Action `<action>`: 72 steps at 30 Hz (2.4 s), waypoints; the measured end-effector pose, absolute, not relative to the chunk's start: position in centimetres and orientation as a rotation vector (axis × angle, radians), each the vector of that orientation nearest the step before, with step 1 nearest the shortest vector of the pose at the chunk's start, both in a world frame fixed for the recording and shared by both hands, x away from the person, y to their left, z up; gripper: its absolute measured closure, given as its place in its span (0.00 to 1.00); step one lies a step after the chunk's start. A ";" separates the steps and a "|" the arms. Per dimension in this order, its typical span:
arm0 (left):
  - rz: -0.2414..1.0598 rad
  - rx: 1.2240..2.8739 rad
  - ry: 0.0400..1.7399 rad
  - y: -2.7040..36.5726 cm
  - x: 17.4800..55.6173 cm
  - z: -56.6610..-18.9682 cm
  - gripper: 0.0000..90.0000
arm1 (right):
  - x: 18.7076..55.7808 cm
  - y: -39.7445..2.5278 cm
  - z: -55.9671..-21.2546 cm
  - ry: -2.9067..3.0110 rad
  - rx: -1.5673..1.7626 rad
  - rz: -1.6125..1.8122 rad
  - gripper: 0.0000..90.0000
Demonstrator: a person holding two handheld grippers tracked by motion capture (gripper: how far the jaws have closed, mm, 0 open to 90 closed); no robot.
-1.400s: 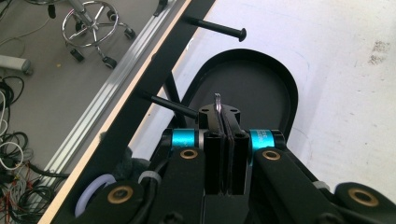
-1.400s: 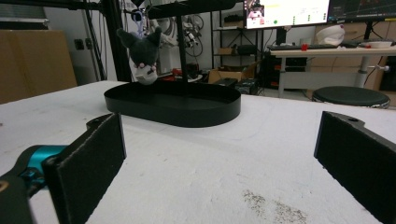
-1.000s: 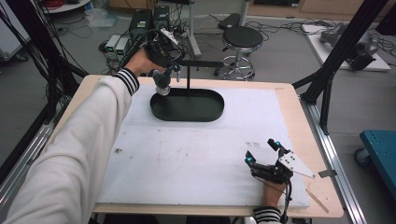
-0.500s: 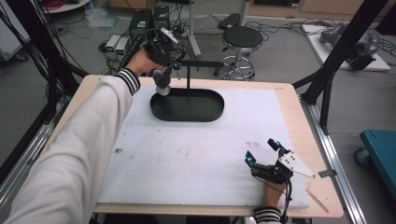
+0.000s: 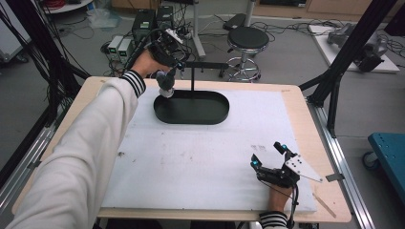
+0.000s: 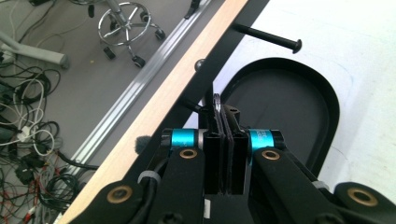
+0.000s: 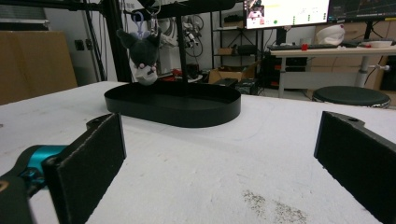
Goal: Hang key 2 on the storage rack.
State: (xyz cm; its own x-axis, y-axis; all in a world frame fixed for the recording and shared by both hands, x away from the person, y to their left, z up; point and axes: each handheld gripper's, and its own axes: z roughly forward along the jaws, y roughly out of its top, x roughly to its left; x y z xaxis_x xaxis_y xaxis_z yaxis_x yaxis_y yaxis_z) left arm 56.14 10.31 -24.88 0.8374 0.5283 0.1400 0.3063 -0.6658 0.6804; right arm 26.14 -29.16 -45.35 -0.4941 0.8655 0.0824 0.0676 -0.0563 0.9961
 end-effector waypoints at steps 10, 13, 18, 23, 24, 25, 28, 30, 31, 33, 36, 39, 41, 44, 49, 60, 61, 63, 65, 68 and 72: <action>0.490 2.323 0.624 10.1 56.3 -25.2 0.97 | 26.1 -29.1 -45.4 1.585 1.013 1.620 0.01; 0.509 2.315 0.630 10.0 56.3 -25.1 0.87 | 26.1 -29.1 -45.3 1.587 1.011 1.619 0.01; 0.519 2.292 0.647 10.2 56.3 -24.9 0.68 | 26.1 -29.1 -45.4 1.586 1.009 1.618 0.01; 0.599 2.189 0.615 10.8 55.8 -24.1 0.13 | 26.2 -29.1 -45.4 1.586 1.007 1.618 0.01; 0.612 2.139 0.588 11.2 55.5 -23.8 0.09 | 26.2 -29.1 -45.4 1.588 1.006 1.617 0.01; 0.616 2.083 0.569 11.7 55.2 -23.6 0.08 | 26.1 -29.1 -45.3 1.587 1.012 1.620 0.01; 0.624 2.015 0.554 13.2 54.1 -23.1 0.02 | 26.2 -29.1 -45.3 1.589 1.009 1.619 0.01; 0.618 2.001 0.560 14.4 53.2 -22.9 0.02 | 26.2 -29.2 -45.3 1.593 1.008 1.617 0.01; 0.615 1.990 0.560 15.0 52.6 -22.7 0.02 | 26.2 -29.2 -45.3 1.596 1.014 1.614 0.01; 0.624 1.949 0.542 16.6 50.6 -22.3 0.02 | 26.2 -29.1 -45.3 1.596 1.009 1.611 0.01; 0.623 1.878 0.501 19.0 47.5 -21.9 0.02 | 26.2 -29.1 -45.3 1.595 1.004 1.607 0.01; 0.631 1.822 0.484 21.6 44.9 -22.2 0.02 | 26.2 -29.2 -45.3 1.598 1.012 1.610 0.01; 0.640 1.788 0.479 23.5 43.0 -22.8 0.02 | 26.2 -29.1 -45.3 1.599 1.015 1.608 0.01; 0.631 1.741 0.479 25.6 40.7 -23.7 0.02 | 26.2 -29.1 -45.3 1.601 1.010 1.598 0.01; 0.614 1.698 0.471 27.8 37.4 -25.3 0.02 | 26.2 -29.1 -45.3 1.604 1.010 1.602 0.01; 0.573 1.635 0.501 29.7 32.6 -31.2 0.02 | 26.2 -29.1 -45.3 1.602 1.002 1.598 0.01; 0.572 1.635 0.508 29.7 32.1 -31.8 0.02 | 26.2 -29.1 -45.3 1.602 1.005 1.597 0.01; 0.584 1.636 0.522 29.9 31.2 -33.2 0.02 | 26.2 -29.1 -45.3 1.600 1.004 1.600 0.01; 0.620 1.624 0.559 30.3 30.3 -34.8 0.02 | 26.2 -29.1 -45.3 1.600 1.001 1.597 0.01; 0.649 1.597 0.618 30.9 29.3 -37.1 0.02 | 26.2 -29.1 -45.3 1.602 1.001 1.595 0.01; 0.690 1.528 0.665 31.5 28.0 -39.5 0.02 | 26.2 -29.1 -45.3 1.601 1.003 1.597 0.01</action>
State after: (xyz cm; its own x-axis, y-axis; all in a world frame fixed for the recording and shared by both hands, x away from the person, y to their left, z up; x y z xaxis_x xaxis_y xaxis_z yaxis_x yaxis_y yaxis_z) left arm 28.01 31.53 -39.50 0.6529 0.7564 0.0402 0.0120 -0.0634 0.9979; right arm 26.18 -29.10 -45.32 -0.4919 0.8681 0.0664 0.0685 -0.0374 0.9969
